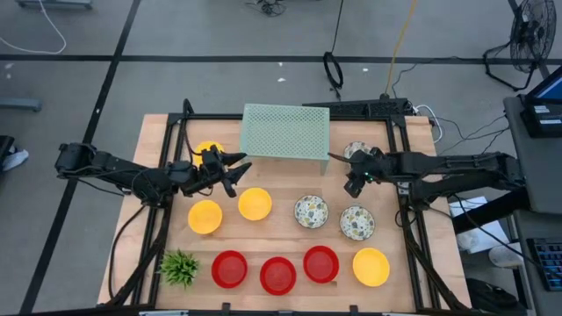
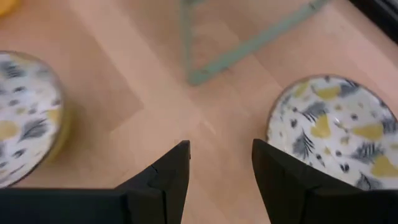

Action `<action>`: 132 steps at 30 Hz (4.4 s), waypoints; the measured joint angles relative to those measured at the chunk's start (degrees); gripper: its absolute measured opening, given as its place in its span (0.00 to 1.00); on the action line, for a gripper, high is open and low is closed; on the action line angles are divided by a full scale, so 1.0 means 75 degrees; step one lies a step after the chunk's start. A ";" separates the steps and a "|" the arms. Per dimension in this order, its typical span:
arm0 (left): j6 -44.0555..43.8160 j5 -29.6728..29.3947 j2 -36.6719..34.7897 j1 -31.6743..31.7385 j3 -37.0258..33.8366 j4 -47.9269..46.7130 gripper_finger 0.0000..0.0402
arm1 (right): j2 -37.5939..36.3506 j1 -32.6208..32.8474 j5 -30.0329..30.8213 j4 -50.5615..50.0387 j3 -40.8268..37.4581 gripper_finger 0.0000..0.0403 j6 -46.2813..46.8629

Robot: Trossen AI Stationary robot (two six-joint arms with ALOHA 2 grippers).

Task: Pick & Place Mini bowls
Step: Put the white patterned bowl on the shelf

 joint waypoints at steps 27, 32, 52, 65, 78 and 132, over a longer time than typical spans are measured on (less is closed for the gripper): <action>-0.0027 0.0018 0.0000 -0.0587 -0.0003 -0.0544 0.50 | 0.2049 -0.1868 -0.0195 0.1206 -0.0289 0.40 -0.0764; -0.0018 0.0017 0.0000 -0.0759 -0.0003 -0.0538 0.50 | 0.2229 -0.1988 -0.0191 0.1334 -0.0497 0.40 -0.1076; 0.0244 0.0006 0.0000 -0.0814 -0.0003 -0.0460 0.50 | 0.1745 -0.1951 0.0799 0.1282 -0.0513 0.01 -0.1363; 0.0218 0.0003 0.0000 -0.0816 -0.0003 -0.0459 0.50 | 0.1101 -0.1633 -0.0012 0.1239 0.2821 0.01 -0.1775; 0.0134 0.0008 0.0000 -0.0816 -0.0003 -0.0471 0.50 | 0.3374 -0.1373 -0.0007 0.0410 0.4898 0.01 -0.2949; 0.0209 0.0595 0.0000 -0.0816 -0.0003 -0.0634 0.50 | 0.4508 -0.1362 -0.0058 0.0823 0.4896 0.15 -0.2836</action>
